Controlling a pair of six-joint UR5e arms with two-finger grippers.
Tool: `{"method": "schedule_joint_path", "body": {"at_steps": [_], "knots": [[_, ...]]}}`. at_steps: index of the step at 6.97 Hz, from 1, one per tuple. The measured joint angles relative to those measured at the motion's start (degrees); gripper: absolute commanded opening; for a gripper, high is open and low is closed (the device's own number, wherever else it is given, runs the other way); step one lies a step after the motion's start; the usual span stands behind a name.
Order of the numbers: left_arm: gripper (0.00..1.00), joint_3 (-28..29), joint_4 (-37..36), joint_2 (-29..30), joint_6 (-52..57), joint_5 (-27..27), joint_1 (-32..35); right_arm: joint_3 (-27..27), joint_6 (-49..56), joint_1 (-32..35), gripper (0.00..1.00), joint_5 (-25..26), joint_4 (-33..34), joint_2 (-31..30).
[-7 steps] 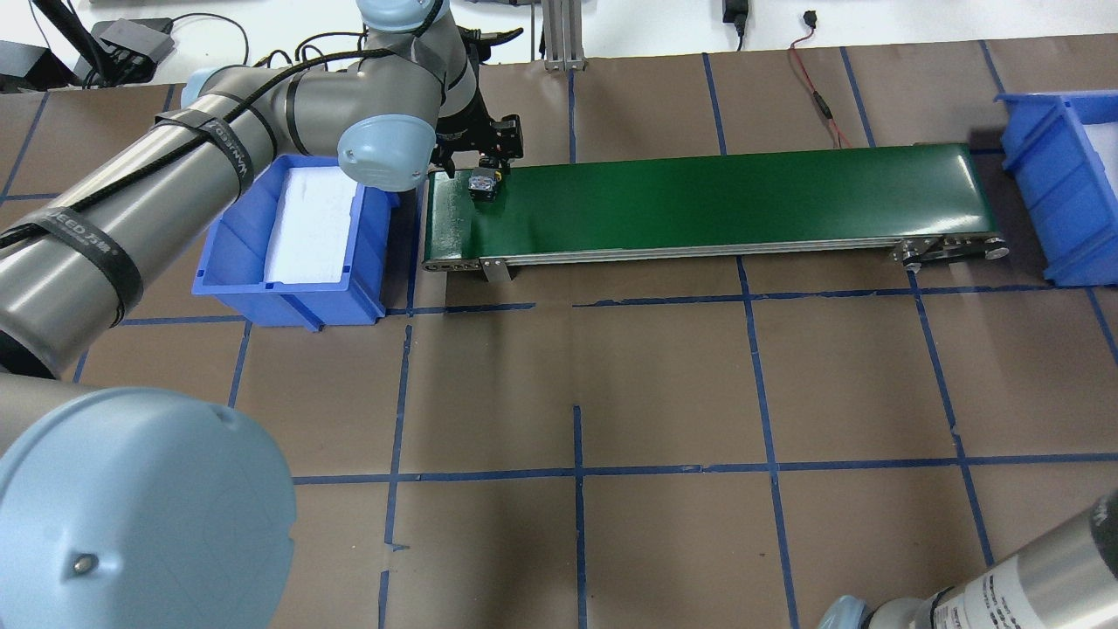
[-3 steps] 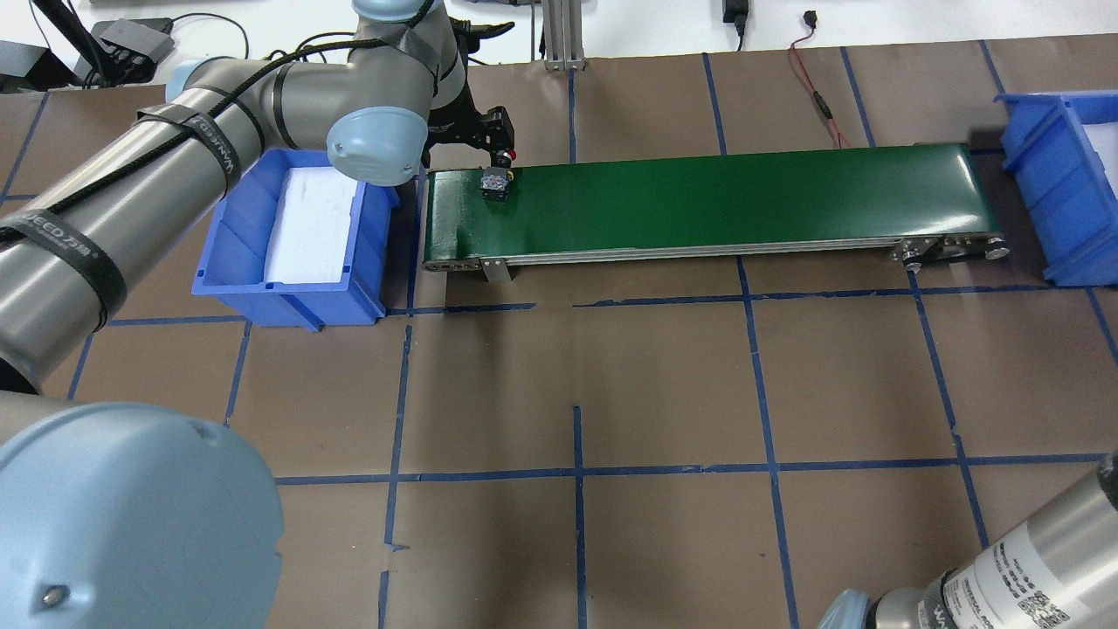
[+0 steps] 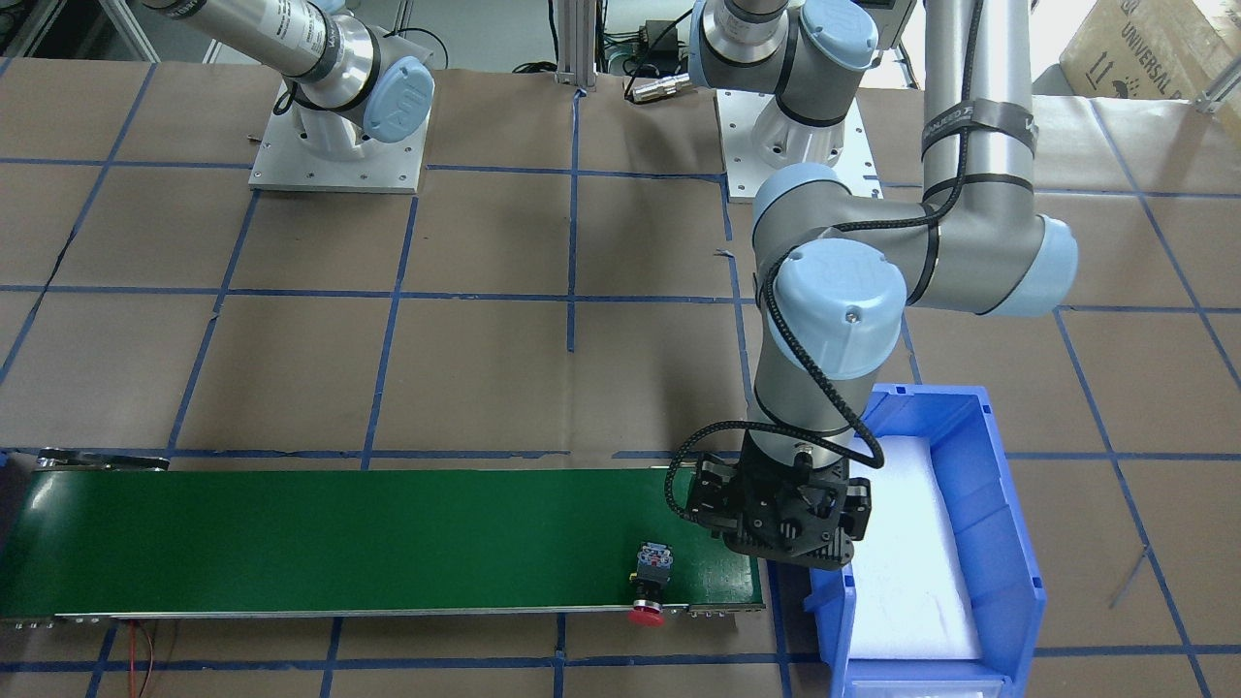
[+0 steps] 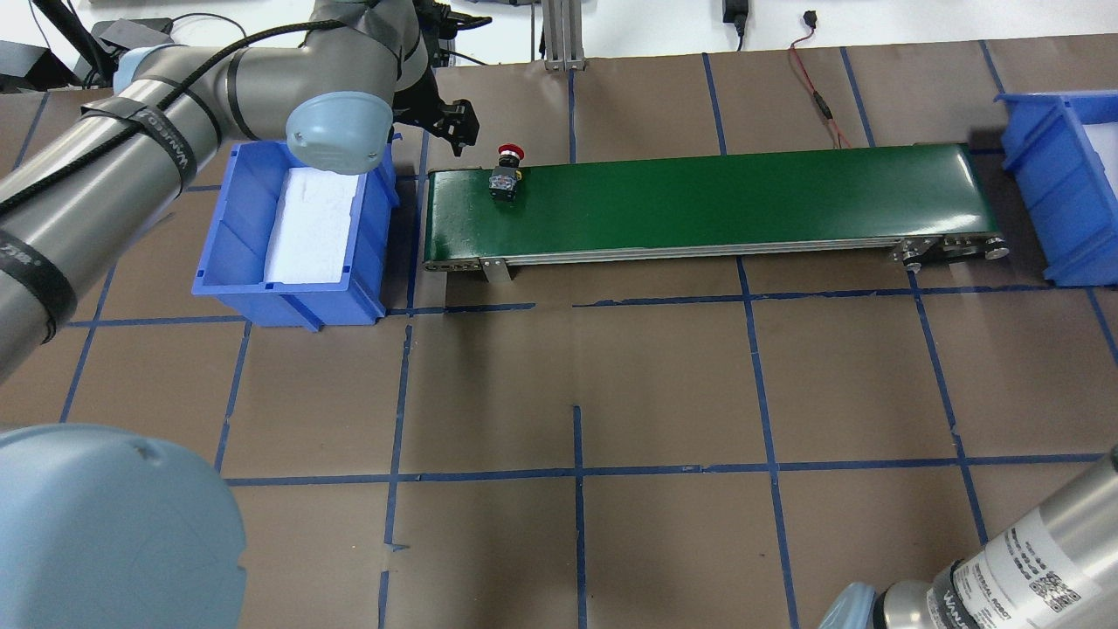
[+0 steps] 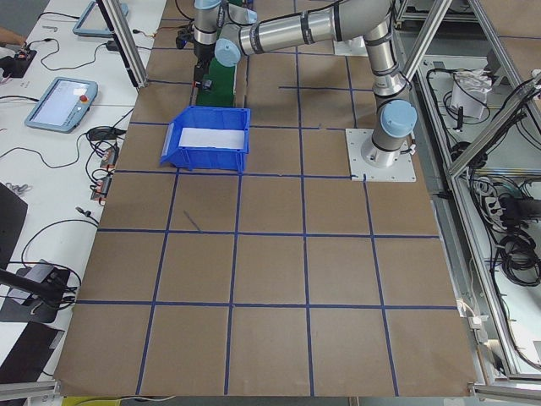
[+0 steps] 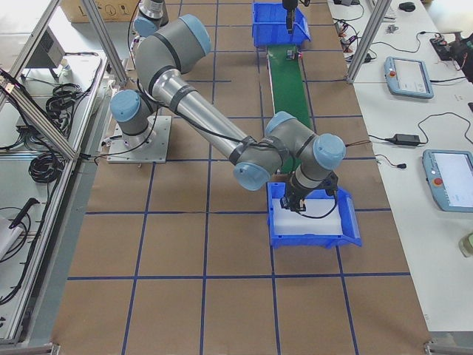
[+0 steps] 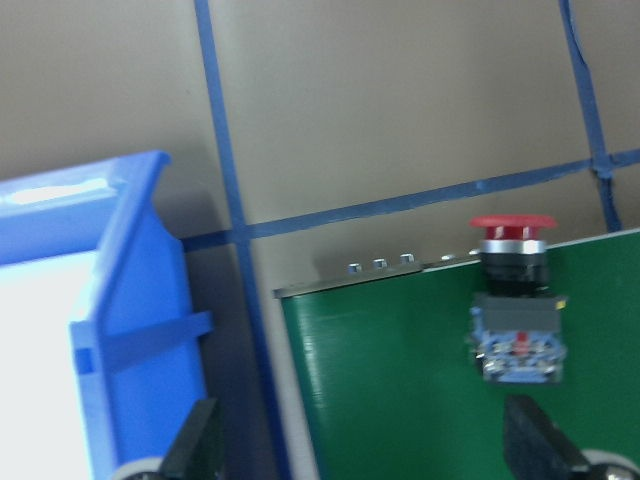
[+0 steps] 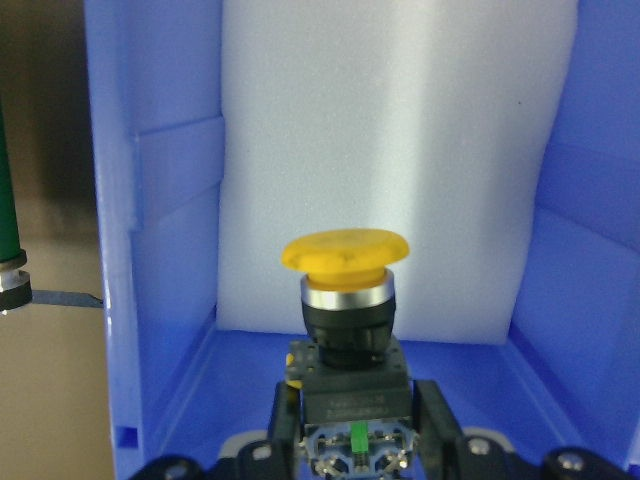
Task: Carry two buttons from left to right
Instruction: 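Release the red button on the belt and raise the left gripper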
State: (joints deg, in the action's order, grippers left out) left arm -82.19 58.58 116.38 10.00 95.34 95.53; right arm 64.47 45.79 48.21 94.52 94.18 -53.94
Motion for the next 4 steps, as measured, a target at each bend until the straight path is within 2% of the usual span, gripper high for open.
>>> {"method": "schedule_joint_path", "body": {"at_steps": [4], "knots": [[1.00, -4.50, 1.50, -6.94, 12.10, -0.76, -2.35, -0.86, 0.00, -0.22, 0.08, -0.04, 0.33, 1.68]]}}
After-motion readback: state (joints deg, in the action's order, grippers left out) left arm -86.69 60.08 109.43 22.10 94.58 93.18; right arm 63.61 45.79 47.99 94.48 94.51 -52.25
